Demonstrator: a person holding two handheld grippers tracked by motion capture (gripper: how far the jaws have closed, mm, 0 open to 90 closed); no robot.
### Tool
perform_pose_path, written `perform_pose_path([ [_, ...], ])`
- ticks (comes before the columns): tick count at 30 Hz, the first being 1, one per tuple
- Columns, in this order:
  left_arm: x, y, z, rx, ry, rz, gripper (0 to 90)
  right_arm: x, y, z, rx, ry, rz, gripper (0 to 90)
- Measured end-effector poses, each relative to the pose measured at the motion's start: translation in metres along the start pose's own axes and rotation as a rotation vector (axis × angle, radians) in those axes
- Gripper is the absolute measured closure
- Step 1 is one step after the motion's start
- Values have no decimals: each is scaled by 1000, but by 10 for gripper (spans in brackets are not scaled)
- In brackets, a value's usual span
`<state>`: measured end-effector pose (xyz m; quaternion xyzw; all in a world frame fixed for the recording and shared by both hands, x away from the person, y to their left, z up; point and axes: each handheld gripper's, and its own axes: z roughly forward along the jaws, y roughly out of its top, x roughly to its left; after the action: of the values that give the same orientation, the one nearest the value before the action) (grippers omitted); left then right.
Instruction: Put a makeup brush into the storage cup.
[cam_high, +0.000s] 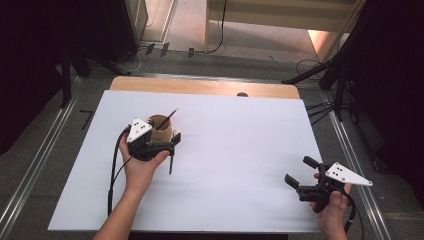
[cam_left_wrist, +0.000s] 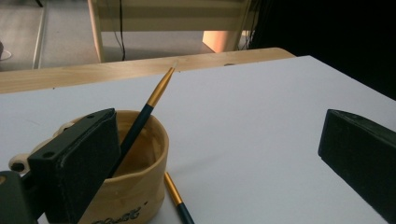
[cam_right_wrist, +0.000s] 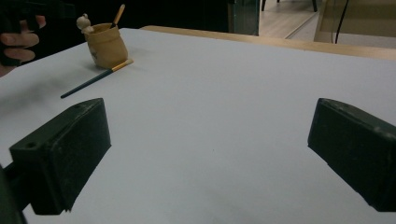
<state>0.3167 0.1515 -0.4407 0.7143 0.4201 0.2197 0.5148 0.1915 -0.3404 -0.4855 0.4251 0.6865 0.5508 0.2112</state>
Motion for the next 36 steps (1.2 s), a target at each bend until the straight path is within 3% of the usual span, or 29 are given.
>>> perform_pose_path([
  [4,-4,3,0,31,14,7,0,0,0,0,-3,-3,7,0],
  [10,-3,4,0,65,11,-11,0,1,1,1,-2,3,1,0],
  [13,-3,4,1,85,31,-23,8,1,1,2,-1,5,-6,0],
  [25,-1,7,9,221,50,-85,36,0,1,1,4,-4,-1,0],
  [33,-2,6,15,310,74,-92,35,0,1,2,9,-2,0,0],
  [36,-4,6,17,340,80,-73,24,0,1,2,7,-1,-1,0],
])
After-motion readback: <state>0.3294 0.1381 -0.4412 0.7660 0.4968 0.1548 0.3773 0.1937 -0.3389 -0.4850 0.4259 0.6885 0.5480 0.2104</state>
